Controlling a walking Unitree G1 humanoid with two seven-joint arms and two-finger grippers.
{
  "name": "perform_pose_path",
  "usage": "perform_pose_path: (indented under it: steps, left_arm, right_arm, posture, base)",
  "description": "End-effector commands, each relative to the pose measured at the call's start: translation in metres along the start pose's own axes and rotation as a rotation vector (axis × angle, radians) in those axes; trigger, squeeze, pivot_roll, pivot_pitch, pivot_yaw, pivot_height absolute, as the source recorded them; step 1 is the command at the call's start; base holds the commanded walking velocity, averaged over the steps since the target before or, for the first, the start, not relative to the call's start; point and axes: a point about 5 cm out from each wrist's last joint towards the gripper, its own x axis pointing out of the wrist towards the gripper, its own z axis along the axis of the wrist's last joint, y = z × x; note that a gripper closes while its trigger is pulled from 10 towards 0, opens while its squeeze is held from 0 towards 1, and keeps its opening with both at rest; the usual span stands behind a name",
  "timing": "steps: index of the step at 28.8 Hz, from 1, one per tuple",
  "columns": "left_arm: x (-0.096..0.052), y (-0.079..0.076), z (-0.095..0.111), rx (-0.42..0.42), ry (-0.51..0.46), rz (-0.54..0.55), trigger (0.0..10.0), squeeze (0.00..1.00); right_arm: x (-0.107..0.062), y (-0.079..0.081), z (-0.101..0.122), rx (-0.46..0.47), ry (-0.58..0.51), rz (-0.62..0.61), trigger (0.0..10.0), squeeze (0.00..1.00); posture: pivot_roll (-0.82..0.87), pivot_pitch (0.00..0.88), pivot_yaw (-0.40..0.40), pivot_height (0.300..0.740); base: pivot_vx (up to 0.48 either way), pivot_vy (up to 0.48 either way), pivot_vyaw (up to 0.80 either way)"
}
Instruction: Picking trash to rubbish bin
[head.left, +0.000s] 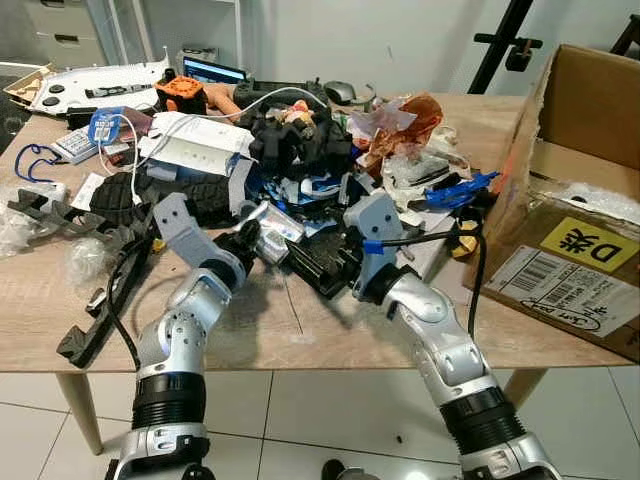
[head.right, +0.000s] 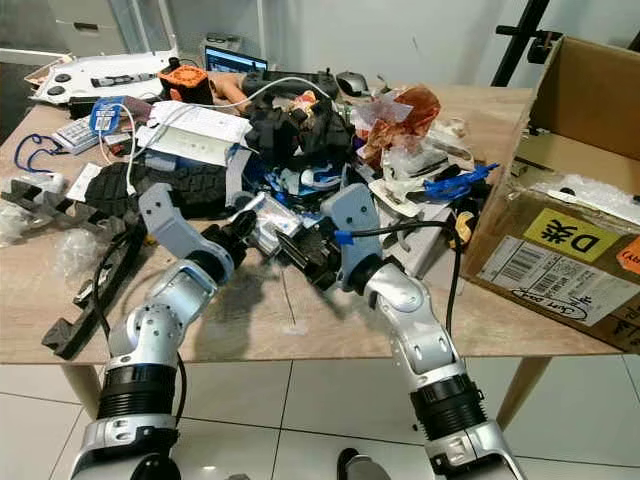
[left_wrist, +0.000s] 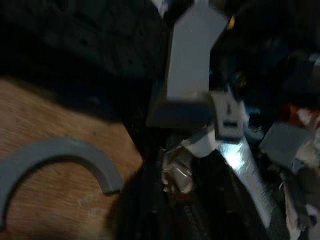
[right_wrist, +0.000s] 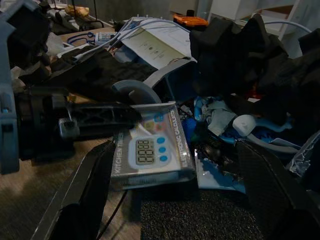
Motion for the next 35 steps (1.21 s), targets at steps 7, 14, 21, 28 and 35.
perform_pose_path:
  steps: [7, 14, 21, 28, 35]
  left_arm:
    - [-0.013, -0.024, 0.046, -0.106, -0.271, -0.274, 0.0, 0.0]
    - [-0.021, -0.035, 0.058, -0.122, -0.341, -0.405, 0.0, 0.0]
    - [-0.026, -0.039, 0.069, -0.09, -0.426, -0.49, 0.0, 0.0]
    - [-0.022, -0.033, 0.059, 0.429, -0.353, -0.467, 0.0, 0.0]
    - [-0.023, -0.031, 0.058, 0.572, -0.377, -0.486, 0.0, 0.0]
  right_arm:
    - [-0.002, -0.002, 0.001, 0.007, -0.019, -0.017, 10.0, 0.0]
    - [-0.002, -0.002, 0.004, 0.01, -0.033, -0.017, 10.0, 0.0]
    - [0.002, -0.007, 0.03, 0.054, -0.204, -0.052, 10.0, 0.0]
    - [0.007, -0.011, 0.055, 0.248, -0.372, -0.081, 10.0, 0.02]
    - [0.006, -0.012, 0.069, 0.349, -0.483, -0.077, 10.0, 1.0]
  posture:
    - [0.02, 0.193, -0.026, 0.74]
    - [0.02, 0.188, -0.031, 0.74]
    - [0.02, 0.163, -0.035, 0.74]
    - [0.02, 0.132, -0.04, 0.74]
    - [0.02, 0.098, -0.037, 0.74]
  base:
    - [0.0, 0.0, 0.0]
    - [0.0, 0.0, 0.0]
    - [0.0, 0.0, 0.0]
    - [0.0, 0.0, 0.0]
    - [0.0, 0.0, 0.0]
